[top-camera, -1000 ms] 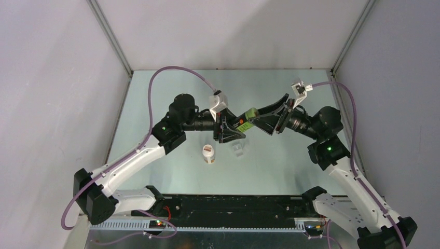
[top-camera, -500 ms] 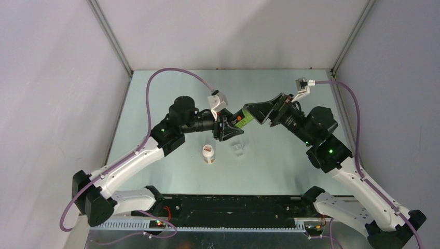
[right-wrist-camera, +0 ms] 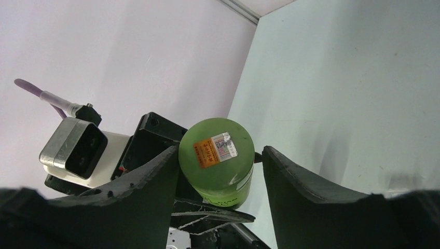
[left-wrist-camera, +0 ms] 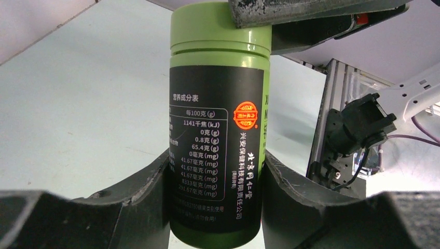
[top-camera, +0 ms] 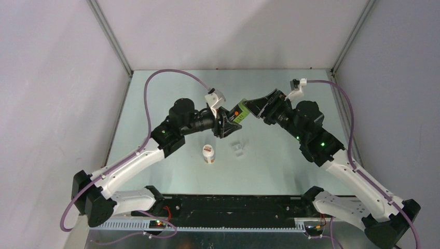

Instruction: Sort the pills into containers

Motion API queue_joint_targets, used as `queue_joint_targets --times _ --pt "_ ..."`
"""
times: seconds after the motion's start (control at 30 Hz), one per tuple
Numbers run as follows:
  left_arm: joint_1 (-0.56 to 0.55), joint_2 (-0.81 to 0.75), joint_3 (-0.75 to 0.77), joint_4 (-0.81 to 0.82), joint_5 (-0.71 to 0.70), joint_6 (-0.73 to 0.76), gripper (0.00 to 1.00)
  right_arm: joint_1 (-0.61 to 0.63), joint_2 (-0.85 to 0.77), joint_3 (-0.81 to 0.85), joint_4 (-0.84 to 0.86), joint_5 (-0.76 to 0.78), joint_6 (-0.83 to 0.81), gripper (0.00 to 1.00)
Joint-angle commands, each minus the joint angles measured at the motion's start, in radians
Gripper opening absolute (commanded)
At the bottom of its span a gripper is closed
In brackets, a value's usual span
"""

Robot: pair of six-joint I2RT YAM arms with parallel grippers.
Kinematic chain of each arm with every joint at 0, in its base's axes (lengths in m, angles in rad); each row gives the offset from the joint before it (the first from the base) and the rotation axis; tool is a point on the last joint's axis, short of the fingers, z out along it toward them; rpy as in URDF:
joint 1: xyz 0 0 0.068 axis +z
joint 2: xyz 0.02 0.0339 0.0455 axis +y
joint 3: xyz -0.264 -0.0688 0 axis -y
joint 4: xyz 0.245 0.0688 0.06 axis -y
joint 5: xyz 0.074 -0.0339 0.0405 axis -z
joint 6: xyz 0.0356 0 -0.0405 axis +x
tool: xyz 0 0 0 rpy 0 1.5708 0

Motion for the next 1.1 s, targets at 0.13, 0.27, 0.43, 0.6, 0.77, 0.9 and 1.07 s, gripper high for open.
queue_joint_targets --times 0.13,0.27,0.43,0.6,0.77,0.9,1.07 --pt "0.003 -0.021 0.022 0.102 -0.014 -0.022 0.00 -0.020 0.017 0.043 0.055 -0.094 -0.005 0.57" --pt "0.003 -0.017 0.033 0.105 -0.014 -0.033 0.00 -0.071 0.024 0.037 0.086 -0.225 -0.027 0.35" --pt "0.007 -0.002 0.068 0.070 0.039 -0.053 0.00 -0.203 -0.012 0.034 0.125 -0.477 -0.170 0.24" --pt "0.030 0.049 0.148 -0.005 0.156 -0.107 0.00 -0.340 0.002 -0.005 0.446 -1.115 -0.287 0.06" --pt "0.040 0.071 0.163 0.032 0.332 -0.115 0.00 -0.404 0.107 0.090 0.435 -1.339 -0.347 0.00" --pt "0.040 0.078 0.174 0.000 0.326 -0.059 0.00 -0.429 0.101 0.095 0.343 -1.169 -0.393 0.50" --pt "0.040 0.068 0.160 0.026 0.260 -0.011 0.00 -0.329 0.032 0.087 0.234 -0.750 -0.385 0.99"
